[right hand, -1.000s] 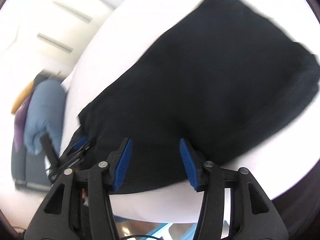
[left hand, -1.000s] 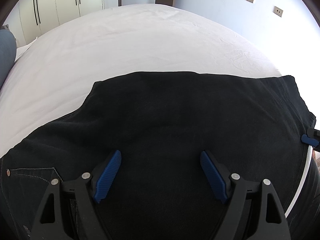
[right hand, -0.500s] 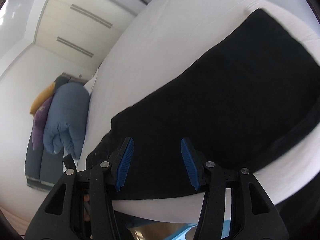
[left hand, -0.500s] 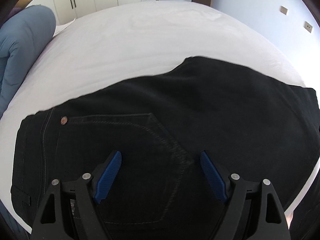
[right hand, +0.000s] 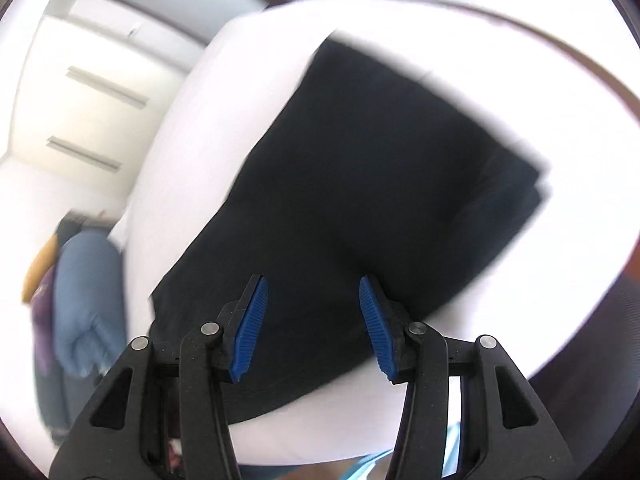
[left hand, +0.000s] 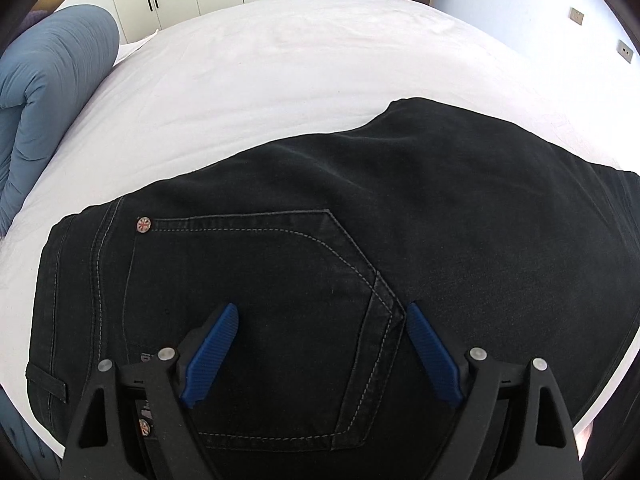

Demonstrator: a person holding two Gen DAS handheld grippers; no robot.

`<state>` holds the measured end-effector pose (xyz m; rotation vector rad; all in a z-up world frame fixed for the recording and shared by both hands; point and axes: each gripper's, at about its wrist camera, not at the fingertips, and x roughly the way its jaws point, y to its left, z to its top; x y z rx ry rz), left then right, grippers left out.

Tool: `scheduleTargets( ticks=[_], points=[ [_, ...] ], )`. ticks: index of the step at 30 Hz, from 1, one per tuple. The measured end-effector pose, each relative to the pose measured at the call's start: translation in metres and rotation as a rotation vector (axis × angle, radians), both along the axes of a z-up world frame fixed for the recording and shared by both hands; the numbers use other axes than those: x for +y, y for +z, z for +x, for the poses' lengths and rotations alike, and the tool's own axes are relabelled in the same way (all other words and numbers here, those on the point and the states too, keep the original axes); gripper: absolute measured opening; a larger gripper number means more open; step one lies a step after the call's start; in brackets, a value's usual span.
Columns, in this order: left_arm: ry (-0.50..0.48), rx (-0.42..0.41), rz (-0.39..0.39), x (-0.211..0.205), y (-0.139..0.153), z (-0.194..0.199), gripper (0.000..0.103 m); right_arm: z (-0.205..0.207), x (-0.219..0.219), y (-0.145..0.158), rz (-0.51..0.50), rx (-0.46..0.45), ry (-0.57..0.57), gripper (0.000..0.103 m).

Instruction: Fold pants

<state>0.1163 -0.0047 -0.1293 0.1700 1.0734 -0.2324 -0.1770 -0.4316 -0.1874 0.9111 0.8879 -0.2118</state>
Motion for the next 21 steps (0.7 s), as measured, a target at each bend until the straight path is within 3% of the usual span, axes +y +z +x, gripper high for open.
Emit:
scheduleTargets(
  ticks=[2,4,8,13,15,17,21],
  points=[
    [0.003,-0.001,0.001,0.003,-0.001,0.003,0.089,-0.010,-0.008,0.011,-0.046,0.000,-0.043,0.048],
    [0.003,-0.004,0.007,-0.006,0.000,-0.012,0.089,-0.015,-0.003,0.019,-0.031,-0.048,-0.035,0.049],
    [0.005,-0.001,0.019,-0.015,0.000,-0.015,0.089,0.002,0.033,0.022,0.005,-0.116,0.127,0.049],
    [0.010,-0.001,0.027,-0.017,0.000,-0.016,0.090,0.027,0.066,-0.003,0.011,-0.049,0.265,0.049],
    [0.012,0.000,0.026,-0.017,0.000,-0.016,0.091,0.028,0.064,-0.020,-0.020,0.012,0.243,0.049],
    [0.011,0.001,0.028,-0.016,0.000,-0.017,0.091,0.033,0.059,-0.028,0.028,-0.019,0.201,0.048],
    [0.019,0.001,0.050,-0.021,0.005,-0.019,0.090,0.004,0.021,-0.015,-0.092,-0.004,0.065,0.049]
  ],
)
